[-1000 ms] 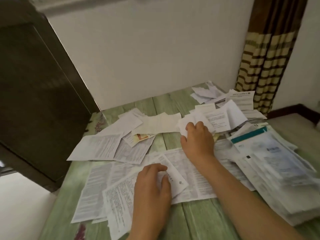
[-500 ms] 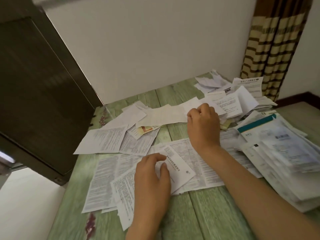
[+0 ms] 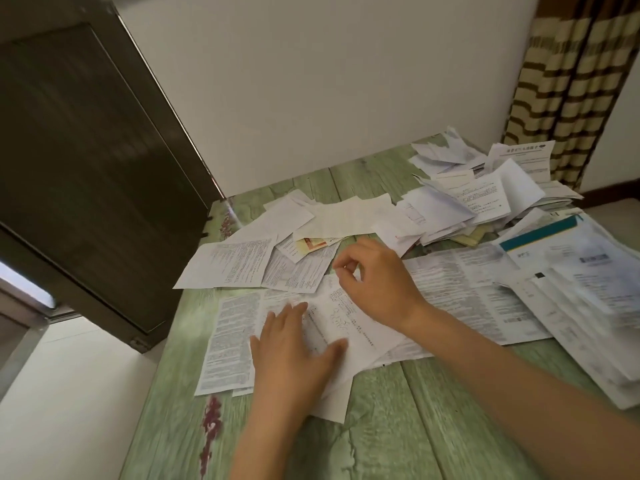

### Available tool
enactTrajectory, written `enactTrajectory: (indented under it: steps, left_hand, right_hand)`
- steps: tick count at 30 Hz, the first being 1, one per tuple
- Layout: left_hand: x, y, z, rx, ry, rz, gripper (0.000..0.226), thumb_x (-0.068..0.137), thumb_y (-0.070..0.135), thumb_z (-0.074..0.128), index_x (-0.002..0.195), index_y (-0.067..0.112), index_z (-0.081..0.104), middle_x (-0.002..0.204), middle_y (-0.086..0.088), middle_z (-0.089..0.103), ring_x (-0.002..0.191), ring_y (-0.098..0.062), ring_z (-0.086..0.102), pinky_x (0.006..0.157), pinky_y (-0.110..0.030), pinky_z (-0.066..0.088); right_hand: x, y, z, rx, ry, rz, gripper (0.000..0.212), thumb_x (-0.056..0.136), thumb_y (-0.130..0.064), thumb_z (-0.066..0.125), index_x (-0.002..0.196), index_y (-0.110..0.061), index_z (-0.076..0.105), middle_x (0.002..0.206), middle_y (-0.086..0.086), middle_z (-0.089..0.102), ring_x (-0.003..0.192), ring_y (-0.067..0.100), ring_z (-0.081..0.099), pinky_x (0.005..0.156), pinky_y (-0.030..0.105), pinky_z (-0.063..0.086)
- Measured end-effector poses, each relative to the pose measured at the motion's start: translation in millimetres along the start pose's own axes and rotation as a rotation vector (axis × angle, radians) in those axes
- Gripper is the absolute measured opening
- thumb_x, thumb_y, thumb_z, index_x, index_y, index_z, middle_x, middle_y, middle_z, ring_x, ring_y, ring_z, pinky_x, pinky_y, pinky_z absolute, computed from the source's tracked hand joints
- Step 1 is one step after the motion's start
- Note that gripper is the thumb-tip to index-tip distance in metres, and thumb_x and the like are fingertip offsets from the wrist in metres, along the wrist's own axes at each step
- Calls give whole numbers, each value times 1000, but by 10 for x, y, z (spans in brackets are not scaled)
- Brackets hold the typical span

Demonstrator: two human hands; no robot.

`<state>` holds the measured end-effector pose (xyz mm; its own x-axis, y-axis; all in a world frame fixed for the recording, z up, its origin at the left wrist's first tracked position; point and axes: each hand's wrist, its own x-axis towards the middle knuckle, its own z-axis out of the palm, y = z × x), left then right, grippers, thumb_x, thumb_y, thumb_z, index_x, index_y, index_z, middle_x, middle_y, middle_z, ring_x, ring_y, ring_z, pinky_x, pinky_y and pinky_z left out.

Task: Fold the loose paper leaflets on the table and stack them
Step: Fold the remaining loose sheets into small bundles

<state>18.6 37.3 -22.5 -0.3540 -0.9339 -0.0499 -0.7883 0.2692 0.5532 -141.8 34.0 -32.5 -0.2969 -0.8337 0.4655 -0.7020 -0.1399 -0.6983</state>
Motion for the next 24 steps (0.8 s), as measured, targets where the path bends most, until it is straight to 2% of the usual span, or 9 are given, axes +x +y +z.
enactTrajectory:
  steps: [4,9,12,15,17,18,20,22,24]
  left_hand:
    - [-6,-12,-26,135,-10,-2,84,74,61,63,144,32,26,148,10,29,138,-16,23,114,-48,13]
    - [15,-41,-80,75,111,12,75,75,48,70,139,31,35,127,7,41,124,-16,34,108,-36,20]
    - [10,-77,-100,43,152,25,58,79,41,70,130,29,45,113,12,36,118,-13,36,100,-31,23]
    - [0,-103,-119,-34,197,39,24,83,34,68,101,29,52,104,14,35,107,-11,41,99,-30,33]
    - [-6,-122,-159,-145,256,30,13,87,29,64,84,24,53,98,12,46,93,-7,47,87,-19,39]
    - [-9,-120,-184,-243,271,5,12,88,28,63,81,20,56,94,10,53,86,-6,51,76,-13,40]
    - [-18,-129,-253,-471,299,-86,12,90,26,61,82,16,60,84,5,62,76,-7,57,61,-11,42]
    - [-28,-116,-316,-703,298,-195,13,91,26,60,86,14,62,82,2,68,74,-8,63,63,-14,49]
    - [-22,-79,-326,-899,232,-303,14,92,27,58,90,14,62,84,0,73,81,-17,69,75,-31,56]
  right_hand:
    - [35,-44,-89,237,46,240,8,85,-3,63,85,-8,70,74,-11,58,67,-2,52,63,7,44]
    - [63,-29,-117,381,102,427,8,84,-4,65,85,-11,70,67,-10,59,60,-1,52,55,5,40]
    - [57,-42,-119,395,85,435,9,84,-5,66,82,-13,69,68,-8,60,62,1,52,56,5,40]
    - [51,-60,-110,361,72,401,9,84,-4,66,81,-12,68,71,-3,62,64,5,53,55,5,41]
    - [54,-64,-88,368,66,396,7,85,-5,65,82,-10,68,73,0,62,66,8,53,55,6,41]
    - [50,-64,-97,385,75,404,5,85,-6,64,85,-9,68,74,0,62,68,9,53,56,6,41]
    - [55,-76,-101,447,108,431,7,88,-14,63,94,-11,65,83,-2,61,76,9,54,62,7,43]
    - [59,-103,-108,527,85,455,23,89,-29,62,107,-16,57,95,-5,60,85,5,55,71,11,43]
    - [41,-151,-119,619,-78,486,42,83,-44,60,113,-16,54,103,-2,62,88,9,59,74,17,46]
